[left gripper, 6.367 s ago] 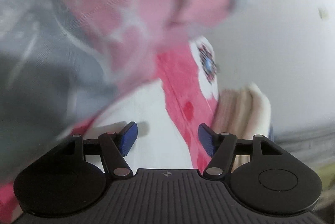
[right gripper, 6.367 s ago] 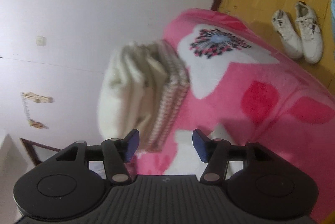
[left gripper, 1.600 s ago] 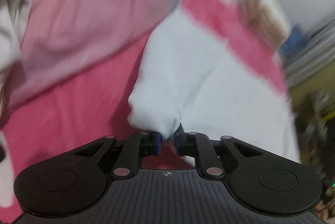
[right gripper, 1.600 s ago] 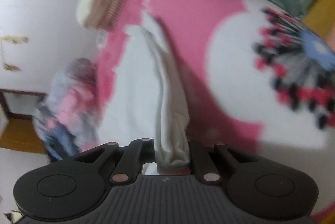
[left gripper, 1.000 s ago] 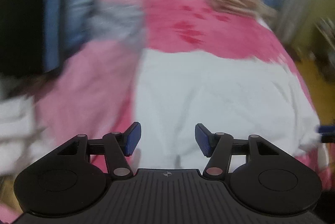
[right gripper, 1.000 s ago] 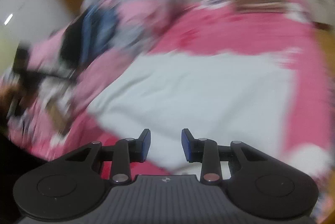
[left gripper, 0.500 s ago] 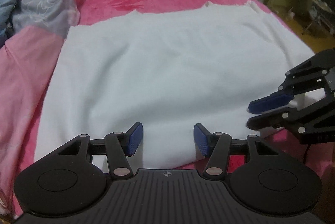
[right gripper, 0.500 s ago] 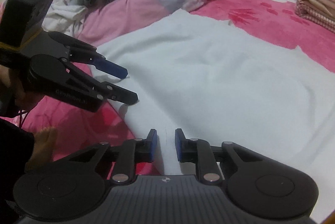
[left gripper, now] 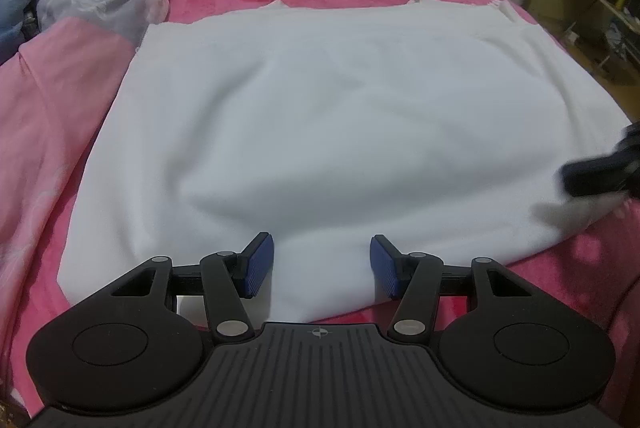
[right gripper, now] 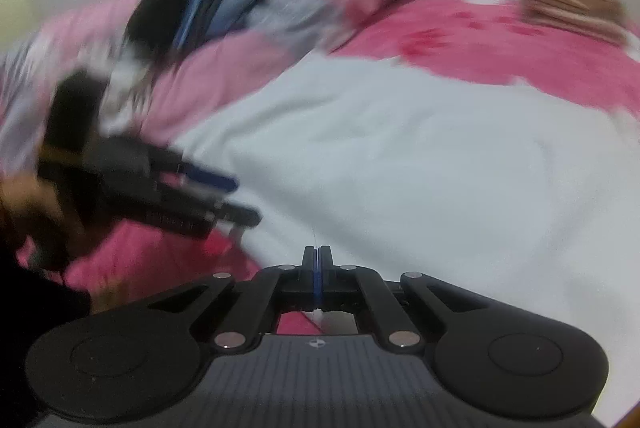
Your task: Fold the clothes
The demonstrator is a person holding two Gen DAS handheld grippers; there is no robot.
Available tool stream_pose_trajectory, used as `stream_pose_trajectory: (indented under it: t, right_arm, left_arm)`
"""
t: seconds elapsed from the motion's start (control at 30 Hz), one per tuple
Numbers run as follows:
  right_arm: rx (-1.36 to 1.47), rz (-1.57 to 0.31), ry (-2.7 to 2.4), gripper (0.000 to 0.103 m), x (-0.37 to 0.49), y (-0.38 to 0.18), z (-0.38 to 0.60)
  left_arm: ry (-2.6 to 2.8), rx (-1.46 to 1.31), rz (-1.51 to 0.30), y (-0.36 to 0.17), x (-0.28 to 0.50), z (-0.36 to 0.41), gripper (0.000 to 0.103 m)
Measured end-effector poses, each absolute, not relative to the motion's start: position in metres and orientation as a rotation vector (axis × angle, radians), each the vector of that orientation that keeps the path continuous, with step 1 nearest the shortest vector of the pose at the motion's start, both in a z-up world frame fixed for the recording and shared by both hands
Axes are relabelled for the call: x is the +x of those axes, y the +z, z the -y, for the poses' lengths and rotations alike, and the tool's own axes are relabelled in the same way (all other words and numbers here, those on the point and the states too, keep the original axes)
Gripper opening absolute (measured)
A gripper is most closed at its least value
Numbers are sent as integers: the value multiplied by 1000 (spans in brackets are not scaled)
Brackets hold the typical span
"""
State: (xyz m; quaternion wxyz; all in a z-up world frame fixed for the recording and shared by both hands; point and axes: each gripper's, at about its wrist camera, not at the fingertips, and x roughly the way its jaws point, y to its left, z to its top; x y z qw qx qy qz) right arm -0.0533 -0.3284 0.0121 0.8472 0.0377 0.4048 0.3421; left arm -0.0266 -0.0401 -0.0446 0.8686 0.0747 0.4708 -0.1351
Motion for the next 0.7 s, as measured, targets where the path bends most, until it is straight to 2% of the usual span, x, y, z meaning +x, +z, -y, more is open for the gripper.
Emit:
stream_pose_trajectory:
  t: [0.17, 0.33, 0.4, 0.43, 0.47, 0.53, 0.7]
  right_arm:
    - [222, -805, 494, 0, -71, 33, 403]
    - [216, -740, -21, 0, -84, 54, 508]
    - [212, -706, -226, 5, -89, 63, 551]
    - [213, -702, -330, 19, -90, 65, 570]
    - [231, -731, -427, 48, -87, 62, 588]
    - [309, -751, -510, 69, -83, 53, 616]
    - [384, -747, -430, 69, -45, 42, 614]
  left_arm:
    - [-271, 162, -985, -43, -27, 41, 54]
    - [-254, 160, -991, -42, -25, 39, 55]
    - [-247, 154, -996, -42, -24, 39, 55]
    - [-243, 152, -998, -42, -24, 39, 55]
    - [-239, 149, -1001, -42, -23, 39, 55]
    - [-232, 145, -1006, -41, -23, 39, 55]
    - [-220, 153, -1004, -37, -21, 41, 55]
